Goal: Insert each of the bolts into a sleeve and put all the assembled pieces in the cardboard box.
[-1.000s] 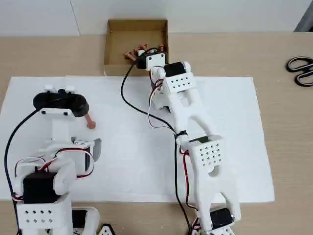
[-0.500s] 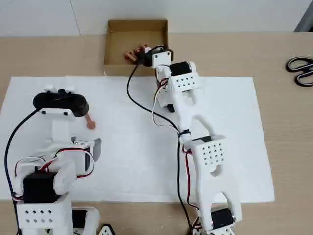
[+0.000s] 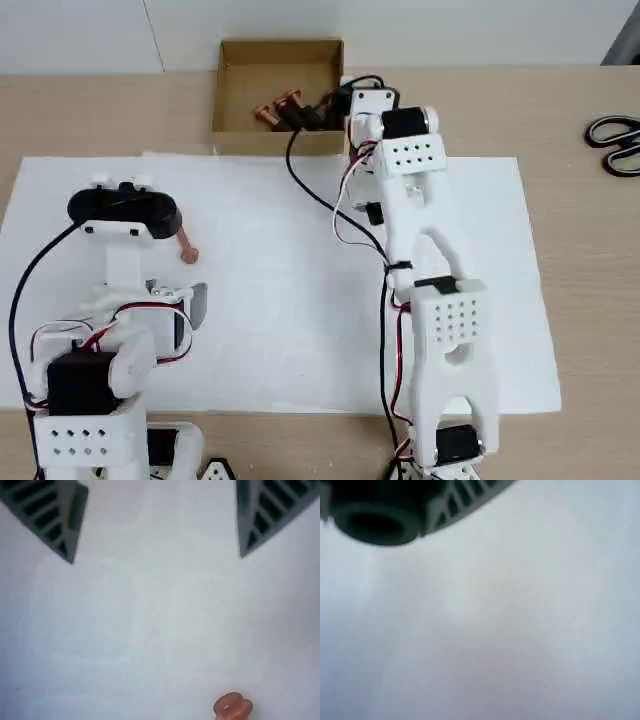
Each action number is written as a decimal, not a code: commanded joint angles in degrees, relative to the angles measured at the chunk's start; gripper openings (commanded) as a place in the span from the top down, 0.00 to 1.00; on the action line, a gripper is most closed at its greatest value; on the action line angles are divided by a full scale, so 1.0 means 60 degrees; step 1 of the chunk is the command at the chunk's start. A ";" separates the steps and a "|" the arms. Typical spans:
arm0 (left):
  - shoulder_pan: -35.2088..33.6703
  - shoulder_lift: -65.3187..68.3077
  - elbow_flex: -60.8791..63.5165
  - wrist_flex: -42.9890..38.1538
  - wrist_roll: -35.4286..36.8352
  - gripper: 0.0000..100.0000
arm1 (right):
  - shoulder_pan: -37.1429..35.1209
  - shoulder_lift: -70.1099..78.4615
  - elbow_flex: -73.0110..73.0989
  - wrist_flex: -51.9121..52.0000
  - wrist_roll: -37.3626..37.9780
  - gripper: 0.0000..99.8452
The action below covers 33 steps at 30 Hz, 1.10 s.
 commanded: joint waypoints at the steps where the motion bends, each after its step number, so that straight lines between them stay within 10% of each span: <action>1: 0.0015 -0.0088 -0.0476 0.0059 0.0000 0.80 | 0.0007 -0.1575 0.0615 0.0095 -0.0147 1.00; 33: 0.0015 -0.0088 -0.0476 0.0059 0.0000 0.80 | -0.0051 -0.0198 0.2799 -0.0095 -0.0484 0.85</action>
